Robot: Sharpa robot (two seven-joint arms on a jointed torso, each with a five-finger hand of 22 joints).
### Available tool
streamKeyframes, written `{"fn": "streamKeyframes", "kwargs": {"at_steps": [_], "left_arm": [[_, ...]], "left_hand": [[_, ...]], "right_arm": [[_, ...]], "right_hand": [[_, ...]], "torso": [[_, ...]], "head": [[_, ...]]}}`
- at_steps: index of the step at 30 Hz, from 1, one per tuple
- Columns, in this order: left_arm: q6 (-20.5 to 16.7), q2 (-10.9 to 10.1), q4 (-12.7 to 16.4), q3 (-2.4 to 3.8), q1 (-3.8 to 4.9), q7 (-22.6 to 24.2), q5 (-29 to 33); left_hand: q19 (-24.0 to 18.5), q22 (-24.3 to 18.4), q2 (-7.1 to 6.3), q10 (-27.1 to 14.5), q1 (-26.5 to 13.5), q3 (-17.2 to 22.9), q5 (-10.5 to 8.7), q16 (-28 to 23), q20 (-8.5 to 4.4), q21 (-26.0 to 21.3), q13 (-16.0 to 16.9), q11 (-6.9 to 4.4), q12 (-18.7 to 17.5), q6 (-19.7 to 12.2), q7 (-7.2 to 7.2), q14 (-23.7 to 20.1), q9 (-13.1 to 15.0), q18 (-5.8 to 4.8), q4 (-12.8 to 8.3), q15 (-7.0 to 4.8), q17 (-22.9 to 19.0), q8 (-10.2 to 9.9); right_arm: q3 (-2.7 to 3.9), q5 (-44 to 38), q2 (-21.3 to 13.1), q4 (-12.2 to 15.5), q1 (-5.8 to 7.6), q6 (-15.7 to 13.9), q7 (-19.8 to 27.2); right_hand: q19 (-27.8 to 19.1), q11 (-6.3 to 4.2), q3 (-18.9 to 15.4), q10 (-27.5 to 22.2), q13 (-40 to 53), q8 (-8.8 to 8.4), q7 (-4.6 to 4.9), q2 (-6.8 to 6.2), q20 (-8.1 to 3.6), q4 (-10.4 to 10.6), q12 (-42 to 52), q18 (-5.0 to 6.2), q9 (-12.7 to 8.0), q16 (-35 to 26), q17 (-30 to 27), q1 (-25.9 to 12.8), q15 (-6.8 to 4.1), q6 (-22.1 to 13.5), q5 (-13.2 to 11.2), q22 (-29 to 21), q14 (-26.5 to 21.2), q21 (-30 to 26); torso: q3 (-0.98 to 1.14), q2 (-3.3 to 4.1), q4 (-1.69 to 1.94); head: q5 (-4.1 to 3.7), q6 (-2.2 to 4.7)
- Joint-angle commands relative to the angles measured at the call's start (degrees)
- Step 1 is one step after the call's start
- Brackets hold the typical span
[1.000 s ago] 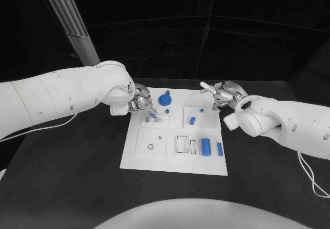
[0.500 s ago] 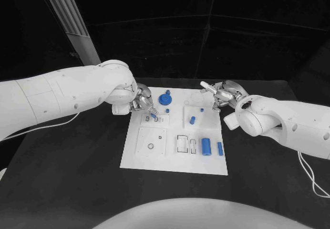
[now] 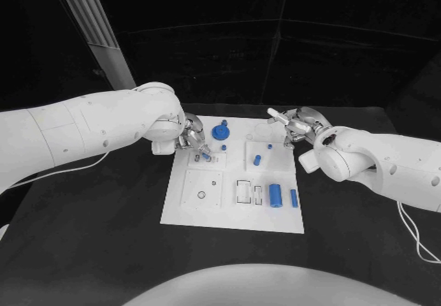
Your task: Assemble the parts on the task board
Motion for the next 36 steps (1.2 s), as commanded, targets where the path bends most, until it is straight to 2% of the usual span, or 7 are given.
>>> {"fn": "streamKeyframes", "kwargs": {"at_steps": [1,14,25,36], "left_arm": [[0.01,0.28,-0.30,0.02,-0.10,-0.02,-0.25],[-0.05,0.65,-1.04,0.01,-0.39,-1.13,-0.25],[0.04,1.34,-1.78,0.01,-0.80,-1.28,-0.26],[0.17,2.23,-3.52,0.01,-1.10,-0.95,-0.26]], "left_hand": [[6.04,15.09,0.00,5.96,0.55,0.09,0.20,0.17,-0.27,0.22,14.96,-0.24,0.14,0.72,-1.15,5.94,0.66,-0.37,-0.47,-0.48,15.09,0.29],[6.04,15.09,0.00,5.96,0.53,0.22,0.38,0.17,-0.28,0.22,14.96,-0.22,0.14,0.72,-1.12,5.94,0.74,-0.37,-0.49,-0.48,15.09,0.24],[6.04,15.09,0.05,5.96,0.47,0.30,0.44,0.17,-0.29,0.22,14.96,-0.20,0.14,0.71,-1.08,5.94,0.78,-0.37,-0.45,-0.47,15.09,0.20],[6.04,15.09,0.06,5.96,0.36,0.34,0.39,0.17,-0.29,0.22,14.96,-0.16,0.14,0.66,-1.04,5.94,0.84,-0.37,-0.38,-0.47,15.09,0.15]], "right_arm": [[0.02,-0.15,0.02,0.03,0.07,-0.32,0.37],[0.02,-0.15,-0.06,0.13,0.06,-0.41,0.38],[0.02,-0.15,-0.03,0.13,0.06,-0.43,0.42],[0.02,-0.15,0.03,0.18,0.05,-0.40,0.40]], "right_hand": [[0.23,-0.30,-0.36,5.97,14.92,0.19,1.86,-0.08,-0.10,-0.01,0.15,0.19,0.07,0.14,15.08,0.50,-0.23,-0.35,0.01,4.49,6.05,-0.32],[0.23,-0.30,-0.36,5.97,14.92,0.19,1.86,-0.08,-0.10,-0.01,0.15,0.19,0.07,0.14,15.08,0.50,-0.23,-0.35,0.01,4.49,6.05,-0.32],[0.23,-0.30,-0.36,5.97,14.92,0.19,1.86,-0.08,-0.10,-0.01,0.15,0.19,0.07,0.14,15.08,0.50,-0.23,-0.35,0.01,4.49,6.05,-0.32],[0.26,-0.31,-0.39,5.97,14.92,0.36,1.85,0.02,-0.12,0.04,0.15,0.18,0.07,0.14,15.08,0.60,-0.24,-0.42,0.04,4.50,6.05,-0.34]], "torso": [[-0.02,0.04,-0.03],[0.03,-0.03,0.01],[0.00,0.01,0.01],[0.03,-0.04,0.00]], "head": [[-0.09,-0.01],[-0.21,-0.50],[-0.03,-0.55],[-0.33,-0.56]]}}
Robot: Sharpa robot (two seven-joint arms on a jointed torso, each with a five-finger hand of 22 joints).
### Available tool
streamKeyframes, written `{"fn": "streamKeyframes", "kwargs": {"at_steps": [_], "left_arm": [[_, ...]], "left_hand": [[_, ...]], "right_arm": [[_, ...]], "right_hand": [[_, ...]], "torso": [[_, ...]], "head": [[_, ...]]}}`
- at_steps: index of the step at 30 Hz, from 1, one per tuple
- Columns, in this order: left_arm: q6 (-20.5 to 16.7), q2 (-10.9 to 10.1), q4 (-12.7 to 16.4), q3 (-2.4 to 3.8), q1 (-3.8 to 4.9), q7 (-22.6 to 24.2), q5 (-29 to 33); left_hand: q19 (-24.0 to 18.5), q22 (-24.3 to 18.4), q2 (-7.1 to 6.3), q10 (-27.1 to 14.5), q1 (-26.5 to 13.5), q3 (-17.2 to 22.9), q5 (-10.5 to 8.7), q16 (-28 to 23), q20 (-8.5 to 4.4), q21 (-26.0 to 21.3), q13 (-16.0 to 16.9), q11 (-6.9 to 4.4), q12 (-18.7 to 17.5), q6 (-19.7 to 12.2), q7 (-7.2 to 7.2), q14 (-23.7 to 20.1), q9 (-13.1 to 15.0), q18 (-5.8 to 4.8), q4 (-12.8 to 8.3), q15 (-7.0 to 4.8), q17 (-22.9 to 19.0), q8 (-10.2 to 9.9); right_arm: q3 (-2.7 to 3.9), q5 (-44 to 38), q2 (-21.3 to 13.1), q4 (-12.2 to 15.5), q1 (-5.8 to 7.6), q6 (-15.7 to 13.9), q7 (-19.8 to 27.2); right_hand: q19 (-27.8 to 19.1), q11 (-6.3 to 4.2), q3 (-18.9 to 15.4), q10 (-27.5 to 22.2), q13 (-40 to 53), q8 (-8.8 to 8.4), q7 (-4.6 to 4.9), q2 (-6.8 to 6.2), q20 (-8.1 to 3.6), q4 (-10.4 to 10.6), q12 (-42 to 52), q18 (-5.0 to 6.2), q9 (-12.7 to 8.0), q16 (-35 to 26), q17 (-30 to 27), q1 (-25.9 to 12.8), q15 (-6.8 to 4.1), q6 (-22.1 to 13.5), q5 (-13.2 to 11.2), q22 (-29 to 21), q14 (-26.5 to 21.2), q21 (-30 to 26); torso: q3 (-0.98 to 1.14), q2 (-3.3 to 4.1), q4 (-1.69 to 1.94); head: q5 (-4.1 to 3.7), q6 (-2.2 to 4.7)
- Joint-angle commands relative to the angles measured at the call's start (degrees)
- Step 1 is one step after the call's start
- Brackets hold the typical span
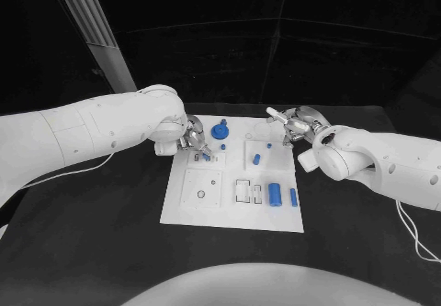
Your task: Assemble the parts on the task board
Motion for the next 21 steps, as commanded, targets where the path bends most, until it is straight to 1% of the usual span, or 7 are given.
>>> {"fn": "streamKeyframes", "kwargs": {"at_steps": [1,9,21], "left_arm": [[0.26,0.14,-0.50,0.02,0.03,-0.11,-0.26],[0.82,0.17,-0.87,0.02,-0.12,0.13,-0.26],[1.30,0.39,-1.38,0.02,-0.39,0.33,-0.25]], "left_hand": [[6.05,15.09,-0.01,5.96,0.32,0.27,0.21,0.17,-0.30,0.22,14.96,-0.16,0.14,0.71,-0.99,5.95,0.75,-0.38,-0.31,-0.48,15.09,0.16],[6.05,15.09,-0.01,5.96,0.27,0.29,0.14,0.17,-0.30,0.22,14.96,-0.14,0.14,0.68,-0.97,5.95,0.78,-0.38,-0.28,-0.48,15.09,0.13],[6.05,15.09,0.00,5.96,0.02,0.39,-0.33,0.17,-0.31,0.22,14.96,-0.05,0.14,0.62,-0.90,5.95,0.97,-0.38,-0.13,-0.46,15.09,0.04]], "right_arm": [[0.02,-0.14,-0.03,0.11,0.08,-0.30,0.39],[0.02,-0.14,-0.03,0.14,0.08,-0.31,0.38],[0.02,-0.14,0.01,0.13,0.07,-0.26,0.38]], "right_hand": [[0.26,-0.31,-0.39,5.97,14.92,0.37,1.85,0.02,-0.12,0.04,0.15,0.18,0.08,0.14,15.09,0.60,-0.24,-0.42,0.04,4.50,6.05,-0.34],[0.26,-0.31,-0.39,5.97,14.92,0.37,1.85,0.02,-0.12,0.04,0.15,0.18,0.08,0.14,15.09,0.60,-0.24,-0.42,0.04,4.50,6.05,-0.34],[0.25,-0.32,-0.42,5.97,14.92,0.45,1.84,0.05,-0.12,0.06,0.15,0.19,0.08,0.14,15.09,0.63,-0.25,-0.46,0.04,4.50,6.05,-0.38]], "torso": [[0.00,-0.03,-0.01],[0.01,0.02,0.00],[0.00,0.03,-0.03]], "head": [[-0.09,-0.03],[-0.10,0.06],[-0.10,-0.20]]}}
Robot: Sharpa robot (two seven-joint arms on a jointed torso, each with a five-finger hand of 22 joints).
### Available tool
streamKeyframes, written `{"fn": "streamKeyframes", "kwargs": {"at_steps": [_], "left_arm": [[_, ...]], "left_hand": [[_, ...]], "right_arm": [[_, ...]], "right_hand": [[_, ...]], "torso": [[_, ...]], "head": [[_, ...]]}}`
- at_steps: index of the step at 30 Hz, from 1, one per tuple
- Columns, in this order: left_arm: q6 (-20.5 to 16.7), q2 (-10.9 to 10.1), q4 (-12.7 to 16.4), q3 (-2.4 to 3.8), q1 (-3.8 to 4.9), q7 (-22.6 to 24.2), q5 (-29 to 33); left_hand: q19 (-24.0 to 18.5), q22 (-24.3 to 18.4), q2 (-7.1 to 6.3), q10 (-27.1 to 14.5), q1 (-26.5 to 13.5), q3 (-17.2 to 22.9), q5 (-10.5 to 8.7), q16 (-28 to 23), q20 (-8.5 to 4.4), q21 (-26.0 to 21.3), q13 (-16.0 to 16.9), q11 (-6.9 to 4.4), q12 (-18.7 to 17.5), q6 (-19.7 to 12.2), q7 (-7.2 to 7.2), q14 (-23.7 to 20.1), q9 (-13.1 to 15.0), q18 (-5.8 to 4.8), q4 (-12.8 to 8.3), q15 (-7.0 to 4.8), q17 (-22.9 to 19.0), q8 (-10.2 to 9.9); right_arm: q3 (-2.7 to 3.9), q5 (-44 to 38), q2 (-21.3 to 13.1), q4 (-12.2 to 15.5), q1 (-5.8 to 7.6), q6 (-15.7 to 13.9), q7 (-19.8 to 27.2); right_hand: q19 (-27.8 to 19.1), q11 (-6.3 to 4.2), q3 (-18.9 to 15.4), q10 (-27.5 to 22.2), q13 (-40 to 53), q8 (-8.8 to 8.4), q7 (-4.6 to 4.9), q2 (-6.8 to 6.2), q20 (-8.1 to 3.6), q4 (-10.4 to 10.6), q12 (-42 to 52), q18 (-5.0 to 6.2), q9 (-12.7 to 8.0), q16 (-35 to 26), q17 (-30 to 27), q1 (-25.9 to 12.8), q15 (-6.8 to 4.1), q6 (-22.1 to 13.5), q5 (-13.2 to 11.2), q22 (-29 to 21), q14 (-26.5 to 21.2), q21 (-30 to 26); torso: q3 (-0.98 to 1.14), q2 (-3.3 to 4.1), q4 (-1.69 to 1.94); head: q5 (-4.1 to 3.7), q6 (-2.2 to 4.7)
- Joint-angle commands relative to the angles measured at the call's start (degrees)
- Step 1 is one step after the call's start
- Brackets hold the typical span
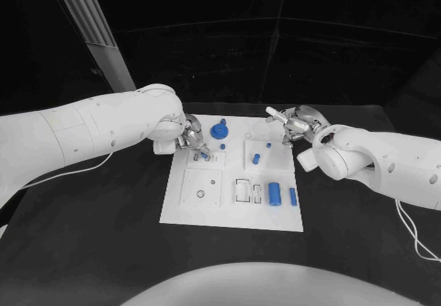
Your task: Assemble the parts on the task board
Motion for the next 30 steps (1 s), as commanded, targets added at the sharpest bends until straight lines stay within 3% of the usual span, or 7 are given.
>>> {"fn": "streamKeyframes", "kwargs": {"at_steps": [1,30], "left_arm": [[0.93,0.19,-0.17,-0.06,-0.16,0.24,-0.28],[2.72,0.40,-0.09,-0.06,-0.35,0.22,-0.28]], "left_hand": [[6.05,15.09,0.11,5.97,0.65,0.24,-0.32,0.18,-0.31,0.22,14.96,-0.06,0.14,0.60,-0.92,5.95,0.59,-0.37,-0.10,-0.46,15.09,0.27],[6.05,15.09,0.28,5.97,0.69,0.60,-0.99,0.18,-0.28,0.22,14.96,-0.06,0.14,0.63,-0.94,5.95,0.95,-0.37,-0.15,-0.42,15.09,0.20]], "right_arm": [[0.02,-0.13,0.05,0.08,0.08,-0.22,0.38],[0.02,-0.13,0.10,-0.02,0.07,-0.37,0.26]], "right_hand": [[0.25,-0.32,-0.42,5.97,14.92,0.28,1.84,0.05,-0.12,0.06,0.15,0.19,0.09,0.14,15.09,0.63,-0.25,-0.47,0.04,4.50,6.05,-0.38],[0.13,-0.33,-0.48,5.97,14.92,0.38,1.83,0.07,-0.13,0.09,0.15,0.23,0.09,0.14,15.09,0.63,-0.26,-0.50,0.04,4.44,6.05,-0.59]], "torso": [[0.00,0.03,0.00],[0.00,-0.01,0.05]], "head": [[0.04,-0.03],[-0.30,-0.22]]}}
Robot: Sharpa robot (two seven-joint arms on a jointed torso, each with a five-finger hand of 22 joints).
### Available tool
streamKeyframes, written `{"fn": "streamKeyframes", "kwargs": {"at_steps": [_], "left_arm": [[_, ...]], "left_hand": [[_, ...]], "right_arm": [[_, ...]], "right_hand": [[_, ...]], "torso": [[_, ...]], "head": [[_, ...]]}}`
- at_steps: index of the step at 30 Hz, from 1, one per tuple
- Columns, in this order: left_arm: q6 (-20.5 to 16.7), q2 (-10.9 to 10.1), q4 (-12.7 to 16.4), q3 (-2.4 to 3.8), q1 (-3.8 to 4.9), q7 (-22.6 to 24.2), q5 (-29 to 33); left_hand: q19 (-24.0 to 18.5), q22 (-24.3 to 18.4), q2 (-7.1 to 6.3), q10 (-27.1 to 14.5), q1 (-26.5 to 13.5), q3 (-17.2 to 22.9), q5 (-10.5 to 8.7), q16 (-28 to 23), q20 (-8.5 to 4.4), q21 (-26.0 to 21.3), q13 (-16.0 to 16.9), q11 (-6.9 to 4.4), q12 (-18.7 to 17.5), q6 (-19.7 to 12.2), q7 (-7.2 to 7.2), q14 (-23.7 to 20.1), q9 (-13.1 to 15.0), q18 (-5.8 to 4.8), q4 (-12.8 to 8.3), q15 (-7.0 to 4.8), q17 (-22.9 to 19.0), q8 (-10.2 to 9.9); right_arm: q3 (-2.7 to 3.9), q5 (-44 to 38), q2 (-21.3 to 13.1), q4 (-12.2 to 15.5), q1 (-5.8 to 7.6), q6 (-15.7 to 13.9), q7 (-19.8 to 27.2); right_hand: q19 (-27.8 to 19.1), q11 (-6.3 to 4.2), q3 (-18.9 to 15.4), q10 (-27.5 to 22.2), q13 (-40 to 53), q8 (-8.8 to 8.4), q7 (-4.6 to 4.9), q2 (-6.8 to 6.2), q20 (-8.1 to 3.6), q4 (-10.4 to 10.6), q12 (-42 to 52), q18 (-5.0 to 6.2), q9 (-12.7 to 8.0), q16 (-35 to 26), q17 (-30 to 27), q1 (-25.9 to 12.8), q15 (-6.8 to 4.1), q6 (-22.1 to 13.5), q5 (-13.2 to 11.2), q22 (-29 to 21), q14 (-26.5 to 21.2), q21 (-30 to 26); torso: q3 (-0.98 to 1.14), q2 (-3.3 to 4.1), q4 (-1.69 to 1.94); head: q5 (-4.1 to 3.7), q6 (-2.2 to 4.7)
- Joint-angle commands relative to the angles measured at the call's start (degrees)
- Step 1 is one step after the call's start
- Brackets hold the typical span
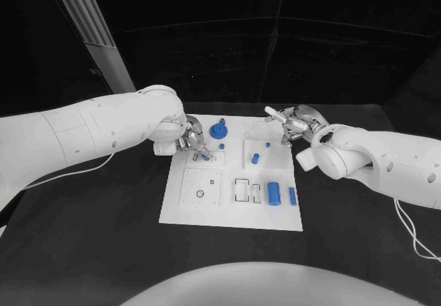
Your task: Assemble the parts on the task board
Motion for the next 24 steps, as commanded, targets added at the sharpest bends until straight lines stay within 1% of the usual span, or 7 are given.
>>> {"fn": "streamKeyframes", "kwargs": {"at_steps": [1,4,6,14,22,23,24], "left_arm": [[1.37,-0.08,0.05,-0.08,-0.09,-0.17,-0.30],[1.47,-0.16,0.11,-0.08,-0.09,-0.18,-0.30],[1.56,-0.25,0.16,-0.08,-0.09,-0.16,-0.30],[1.89,-0.38,0.06,-0.08,-0.09,-0.01,-0.30],[2.14,-0.11,-0.18,-0.08,-0.10,-0.07,-0.30],[2.03,-0.08,-0.21,-0.08,-0.11,-0.10,-0.30],[1.91,-0.04,-0.25,-0.08,-0.11,-0.16,-0.30]], "left_hand": [[6.05,15.09,-0.08,5.97,0.47,0.54,-0.31,0.17,-0.28,0.23,14.96,-0.06,0.14,0.60,-0.98,5.95,0.26,-0.37,-0.09,-0.42,15.09,0.19],[6.05,15.09,-0.08,5.97,0.51,0.59,-0.33,0.17,-0.27,0.23,14.96,-0.06,0.14,0.60,-0.99,5.95,0.29,-0.37,-0.13,-0.43,15.09,0.19],[6.05,15.09,-0.08,5.97,0.51,0.59,-0.33,0.17,-0.27,0.23,14.96,-0.06,0.14,0.60,-0.99,5.95,0.29,-0.37,-0.13,-0.43,15.09,0.19],[6.05,15.09,-0.10,5.97,0.53,0.61,-0.35,0.17,-0.27,0.23,14.96,-0.06,0.14,0.62,-0.99,5.95,0.32,-0.37,-0.16,-0.43,15.09,0.19],[6.05,15.09,-0.14,5.97,0.51,0.61,-0.38,0.17,-0.27,0.23,14.96,-0.06,0.14,0.63,-0.98,5.95,0.35,-0.37,-0.17,-0.43,15.09,0.18],[6.05,15.09,-0.18,5.97,0.45,0.59,-0.47,0.17,-0.27,0.23,14.96,-0.05,0.14,0.64,-0.96,5.95,0.39,-0.37,-0.14,-0.44,15.09,0.18],[6.05,15.09,-0.23,5.97,0.24,0.53,-1.02,0.17,-0.28,0.23,14.96,-0.01,0.14,0.68,-0.93,5.95,0.52,-0.37,0.00,-0.44,15.09,0.15]], "right_arm": [[0.02,-0.13,0.00,0.03,0.08,-0.34,0.28],[0.02,-0.13,-0.02,0.01,0.07,-0.34,0.24],[0.02,-0.13,-0.01,-0.01,0.07,-0.35,0.22],[0.02,-0.13,0.13,-0.08,0.05,-0.34,0.19],[0.02,-0.13,0.12,-0.01,0.04,-0.42,0.13],[0.02,-0.13,0.11,0.00,0.04,-0.42,0.13],[0.02,-0.13,0.11,0.01,0.04,-0.43,0.12]], "right_hand": [[0.13,-0.33,-0.36,5.97,14.92,0.21,1.83,0.07,-0.13,-0.03,0.15,0.23,0.09,0.14,15.09,0.63,-0.26,-0.50,0.04,4.44,6.06,-0.21],[0.13,-0.33,-0.36,5.97,14.92,0.21,1.83,0.07,-0.13,-0.03,0.15,0.23,0.09,0.14,15.09,0.63,-0.26,-0.50,0.04,4.44,6.06,-0.21],[0.13,-0.33,-0.36,5.97,14.92,0.21,1.83,0.07,-0.13,-0.03,0.15,0.23,0.09,0.14,15.09,0.63,-0.26,-0.50,0.04,4.44,6.06,-0.21],[0.08,-0.33,-0.39,5.97,14.92,0.28,1.83,0.08,-0.14,-0.02,0.15,0.25,0.09,0.14,15.09,0.63,-0.26,-0.52,0.04,4.41,6.06,-0.31],[-0.06,-0.33,-0.40,5.97,14.92,0.29,1.82,0.08,-0.14,-0.02,0.15,0.30,0.09,0.14,15.09,0.63,-0.26,-0.52,0.05,4.34,6.06,-0.52],[-0.06,-0.33,-0.40,5.97,14.92,0.29,1.82,0.08,-0.14,-0.02,0.15,0.30,0.09,0.14,15.09,0.63,-0.26,-0.52,0.05,4.34,6.06,-0.52],[-0.06,-0.33,-0.40,5.97,14.92,0.29,1.82,0.08,-0.14,-0.02,0.15,0.30,0.09,0.14,15.09,0.63,-0.26,-0.52,0.05,4.34,6.06,-0.52]], "torso": [[-0.03,-0.04,0.07],[-0.03,-0.04,0.13],[-0.01,0.00,0.03],[-0.03,0.01,-0.02],[0.00,0.04,-0.03],[0.00,0.04,-0.04],[0.00,0.03,-0.04]], "head": [[-0.09,-0.01],[-0.09,-0.01],[0.03,0.02],[-0.09,0.09],[-0.20,0.07],[-0.22,0.03],[-0.24,0.03]]}}
